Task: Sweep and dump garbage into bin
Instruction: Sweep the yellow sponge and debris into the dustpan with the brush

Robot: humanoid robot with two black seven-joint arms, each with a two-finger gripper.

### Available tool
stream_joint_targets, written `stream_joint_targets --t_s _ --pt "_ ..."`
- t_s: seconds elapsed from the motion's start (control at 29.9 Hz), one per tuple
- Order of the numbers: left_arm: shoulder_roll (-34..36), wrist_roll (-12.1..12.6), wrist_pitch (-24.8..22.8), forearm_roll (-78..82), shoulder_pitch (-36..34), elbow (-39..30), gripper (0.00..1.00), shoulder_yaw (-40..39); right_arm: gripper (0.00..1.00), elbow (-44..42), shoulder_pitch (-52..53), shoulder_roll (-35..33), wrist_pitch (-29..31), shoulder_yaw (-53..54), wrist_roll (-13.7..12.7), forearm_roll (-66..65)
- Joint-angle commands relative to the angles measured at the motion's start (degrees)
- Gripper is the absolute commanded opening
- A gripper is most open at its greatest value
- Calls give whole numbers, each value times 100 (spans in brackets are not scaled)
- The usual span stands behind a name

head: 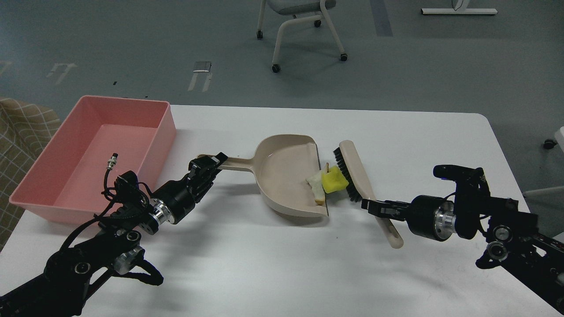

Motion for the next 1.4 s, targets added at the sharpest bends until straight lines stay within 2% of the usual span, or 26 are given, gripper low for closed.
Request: stream_joint_targets --t_s 0.0,0.13,0.33,0.4,0.53,0.64,0.87,1.37 --pt "-3 -1 -3 -7 0 -12 16 -10 0 -146 191 245 1 -129 -10 5" --pt "-90 -1 -3 -16 -26 -12 16 -19 0 -610 726 665 1 -577 -80 41" --pt "-47 -36 -12 -51 -26 -12 16 -28 0 -1034 982 1545 1 -701 -124 41" --pt "-29 -176 -12 -59 -26 -12 16 -19 0 -1034 1035 1651 1 -701 -159 41" --pt "-12 -256 -21 -77 -53 -12 17 -19 0 -937 1044 1651 1 -692 -159 41" --pt "-47 -212 -3 -112 -88 -4 17 -28 0 -613 1027 1371 1 -613 -168 49" --pt "-29 -247 -3 -121 -9 -12 17 -80 0 -50 939 186 1 -376 -159 102" --pt "208 -247 -12 -464 -26 -231 19 -283 0 -50 764 -747 1 -200 -89 137"
